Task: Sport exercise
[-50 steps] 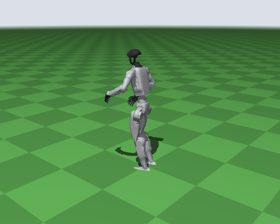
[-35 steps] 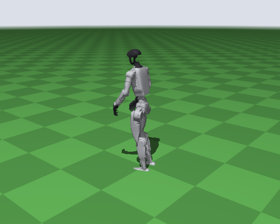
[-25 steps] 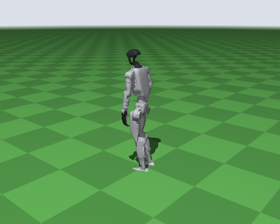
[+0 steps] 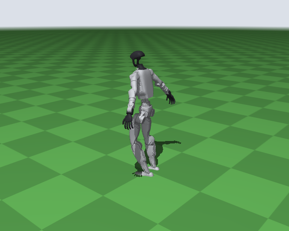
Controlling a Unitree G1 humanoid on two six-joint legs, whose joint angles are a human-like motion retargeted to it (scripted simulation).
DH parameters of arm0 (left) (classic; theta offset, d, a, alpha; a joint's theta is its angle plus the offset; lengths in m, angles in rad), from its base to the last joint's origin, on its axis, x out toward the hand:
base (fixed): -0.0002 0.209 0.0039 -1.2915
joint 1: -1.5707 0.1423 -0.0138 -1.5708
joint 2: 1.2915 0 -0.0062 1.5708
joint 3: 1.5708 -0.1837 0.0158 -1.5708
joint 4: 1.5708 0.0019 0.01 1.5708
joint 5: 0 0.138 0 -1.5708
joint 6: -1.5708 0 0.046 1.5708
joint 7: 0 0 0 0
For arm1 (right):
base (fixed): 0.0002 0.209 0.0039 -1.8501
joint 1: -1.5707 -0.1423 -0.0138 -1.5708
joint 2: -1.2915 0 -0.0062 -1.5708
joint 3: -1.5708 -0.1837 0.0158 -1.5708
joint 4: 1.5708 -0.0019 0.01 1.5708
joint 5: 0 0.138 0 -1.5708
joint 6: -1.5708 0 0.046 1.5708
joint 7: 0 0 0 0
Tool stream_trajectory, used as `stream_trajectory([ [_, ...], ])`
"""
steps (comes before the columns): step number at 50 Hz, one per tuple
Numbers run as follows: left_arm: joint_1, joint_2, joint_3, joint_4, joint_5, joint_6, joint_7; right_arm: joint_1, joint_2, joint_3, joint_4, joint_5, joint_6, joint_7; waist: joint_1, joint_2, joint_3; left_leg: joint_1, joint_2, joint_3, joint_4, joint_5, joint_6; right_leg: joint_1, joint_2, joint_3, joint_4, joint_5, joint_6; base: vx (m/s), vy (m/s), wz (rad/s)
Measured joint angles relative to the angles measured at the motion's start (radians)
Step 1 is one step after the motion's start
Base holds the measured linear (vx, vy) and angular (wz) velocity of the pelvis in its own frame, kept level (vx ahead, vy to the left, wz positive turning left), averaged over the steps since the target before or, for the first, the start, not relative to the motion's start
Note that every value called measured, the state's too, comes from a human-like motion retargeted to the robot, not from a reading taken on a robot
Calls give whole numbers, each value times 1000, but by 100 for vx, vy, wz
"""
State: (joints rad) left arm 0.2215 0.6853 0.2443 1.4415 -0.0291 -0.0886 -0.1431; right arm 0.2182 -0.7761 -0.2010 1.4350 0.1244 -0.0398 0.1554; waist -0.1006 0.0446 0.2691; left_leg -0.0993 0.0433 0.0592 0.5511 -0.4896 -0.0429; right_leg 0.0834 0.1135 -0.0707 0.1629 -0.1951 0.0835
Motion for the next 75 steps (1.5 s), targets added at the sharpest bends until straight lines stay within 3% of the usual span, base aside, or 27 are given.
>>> stream_trajectory([
  [10, -2, -27, -18, -61, -12, -22, 38, -16, 65, -1, -26, 45, -19, -46, 15, 32, -13, -31, 14, -12, 57, -28, 3, -26, 12, -9, 40, -14, 8, 0, 0, 0],
  [20, -74, -89, -154, -300, -6, -103, 154, -108, 193, 101, -232, 76, -105, -209, 24, 17, -28, -15, -22, -15, 19, -15, 15, -81, -25, -17, 158, -80, 15, 0, 0, 0],
  [28, -174, -122, -357, -710, 79, -210, 270, -177, 303, 259, -520, -1, -189, -385, 24, -14, -46, 15, -71, -27, -49, 14, 33, -114, -72, -19, 241, -130, 12, 0, 1, 5],
  [35, -366, -165, -676, -953, 204, -265, 267, -248, 379, 488, -651, -122, -207, -451, 8, -38, -71, 51, -104, -43, -103, 35, 40, -113, -105, -31, 285, -160, 6, 0, 2, 24],
  [43, -657, -305, -1104, -955, 326, -289, 121, -330, 434, 752, -635, -220, -191, -385, 8, -55, -101, 78, -129, -64, -125, 46, 42, -101, -132, -52, 320, -188, 2, -1, 0, 16],
  [50, -799, -430, -1332, -893, 397, -301, -23, -368, 450, 874, -596, -279, -175, -288, 18, -68, -117, 79, -139, -70, -114, 44, 44, -102, -144, -63, 346, -205, 2, 0, 0, 0],
  [60, -867, -474, -1460, -873, 432, -301, -171, -382, 448, 942, -580, -329, -158, -146, 35, -81, -140, 53, -134, -62, -82, 30, 44, -122, -144, -67, 367, -213, 3, 0, 0, 0],
  [75, -880, -484, -1503, -874, 426, -263, -296, -395, 453, 983, -567, -380, -137, -25, 53, -103, -175, -11, -106, -49, -18, -5, 47, -157, -121, -73, 368, -209, -2, 0, 0, 0],
])
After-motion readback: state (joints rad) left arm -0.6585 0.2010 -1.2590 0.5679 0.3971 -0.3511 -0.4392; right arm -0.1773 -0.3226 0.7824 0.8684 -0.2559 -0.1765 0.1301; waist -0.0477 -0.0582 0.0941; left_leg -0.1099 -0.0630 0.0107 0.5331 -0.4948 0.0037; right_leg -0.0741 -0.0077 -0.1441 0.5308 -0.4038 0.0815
